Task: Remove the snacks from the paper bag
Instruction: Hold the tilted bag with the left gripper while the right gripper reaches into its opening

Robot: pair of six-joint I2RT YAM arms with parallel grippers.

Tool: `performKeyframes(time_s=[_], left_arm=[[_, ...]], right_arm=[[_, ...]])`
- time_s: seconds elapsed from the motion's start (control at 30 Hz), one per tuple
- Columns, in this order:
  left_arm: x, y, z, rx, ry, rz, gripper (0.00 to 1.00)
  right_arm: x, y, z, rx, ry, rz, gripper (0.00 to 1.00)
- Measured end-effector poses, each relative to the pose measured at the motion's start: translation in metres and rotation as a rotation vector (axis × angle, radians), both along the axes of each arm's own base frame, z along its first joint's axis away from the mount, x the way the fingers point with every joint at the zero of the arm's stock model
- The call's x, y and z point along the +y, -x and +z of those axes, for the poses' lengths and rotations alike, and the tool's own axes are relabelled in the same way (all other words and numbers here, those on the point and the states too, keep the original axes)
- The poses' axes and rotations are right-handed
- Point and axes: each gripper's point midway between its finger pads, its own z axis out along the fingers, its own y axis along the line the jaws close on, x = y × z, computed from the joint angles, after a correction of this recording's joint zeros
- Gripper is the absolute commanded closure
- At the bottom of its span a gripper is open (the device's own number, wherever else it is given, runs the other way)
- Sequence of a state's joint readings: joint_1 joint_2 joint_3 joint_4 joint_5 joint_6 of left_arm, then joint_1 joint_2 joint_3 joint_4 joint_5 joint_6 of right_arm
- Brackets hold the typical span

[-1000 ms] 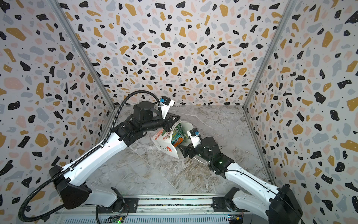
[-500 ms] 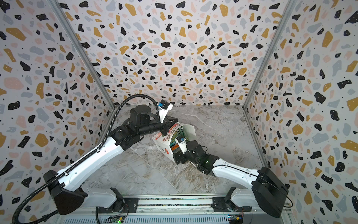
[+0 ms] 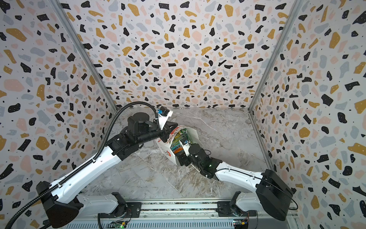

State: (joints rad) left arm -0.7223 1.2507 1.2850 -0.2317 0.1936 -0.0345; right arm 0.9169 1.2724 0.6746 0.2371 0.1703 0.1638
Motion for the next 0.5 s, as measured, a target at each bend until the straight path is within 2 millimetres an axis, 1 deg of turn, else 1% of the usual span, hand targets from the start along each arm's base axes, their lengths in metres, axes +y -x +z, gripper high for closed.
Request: performKeyframes(time_s=[0.17, 0.33, 0.5], left_arm=[[0.003, -0.001, 0.001, -0.007, -0.003, 0.016, 1.0], [0.003, 0.0, 0.001, -0.008, 0.002, 0.011, 1.0], [-0.002, 0.005, 0.003, 0.0, 0.018, -0.024, 1.0]], right_arm=[[-0.014, -0.011, 0.01, -0.016, -0.02, -0.043, 0.26], [-0.024, -0.02, 0.004, 0.016, 0.004, -0.05, 0.34], [-0.022, -0.026, 0.0, 0.031, 0.037, -0.046, 0.4]])
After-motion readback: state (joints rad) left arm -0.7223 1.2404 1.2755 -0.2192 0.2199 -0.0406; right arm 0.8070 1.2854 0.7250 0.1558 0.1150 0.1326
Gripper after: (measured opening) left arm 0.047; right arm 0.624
